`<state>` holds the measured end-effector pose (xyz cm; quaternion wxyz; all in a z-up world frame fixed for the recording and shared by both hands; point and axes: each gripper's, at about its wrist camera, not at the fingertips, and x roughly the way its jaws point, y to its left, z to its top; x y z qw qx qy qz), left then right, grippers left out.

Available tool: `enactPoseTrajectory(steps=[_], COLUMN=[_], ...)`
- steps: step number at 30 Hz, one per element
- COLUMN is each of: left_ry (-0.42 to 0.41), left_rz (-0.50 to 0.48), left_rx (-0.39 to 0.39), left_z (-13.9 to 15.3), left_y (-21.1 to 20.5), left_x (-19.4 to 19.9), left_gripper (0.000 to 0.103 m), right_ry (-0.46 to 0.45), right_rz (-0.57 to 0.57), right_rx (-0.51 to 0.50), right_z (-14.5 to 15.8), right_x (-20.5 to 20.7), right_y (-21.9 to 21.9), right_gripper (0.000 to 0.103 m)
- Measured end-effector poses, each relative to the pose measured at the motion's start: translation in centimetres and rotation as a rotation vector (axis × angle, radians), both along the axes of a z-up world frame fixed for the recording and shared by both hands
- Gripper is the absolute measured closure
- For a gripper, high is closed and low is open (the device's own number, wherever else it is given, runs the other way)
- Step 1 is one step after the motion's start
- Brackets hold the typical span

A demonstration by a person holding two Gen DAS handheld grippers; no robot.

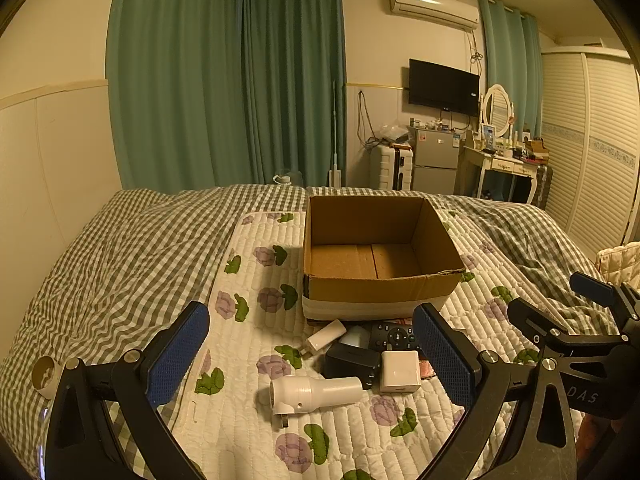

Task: Organize rigid objects

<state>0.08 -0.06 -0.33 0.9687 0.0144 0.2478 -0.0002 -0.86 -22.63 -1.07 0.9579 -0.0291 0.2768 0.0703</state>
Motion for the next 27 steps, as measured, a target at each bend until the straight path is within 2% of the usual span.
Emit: enactPoseTrajectory(steps=[27], left_ry=[0.002], left_rz=[-0.001], left_rx=[0.001], left_z=[-0.2], left_y=[-0.06], left_x=[-0.05], left_gripper=[0.0], right_ry=[0.001], right_rz=[-0.004], right_rx=[0.001], right_z=[0.06], right_x=[-0.15], right_y=[-0.02], right_gripper=[0.0])
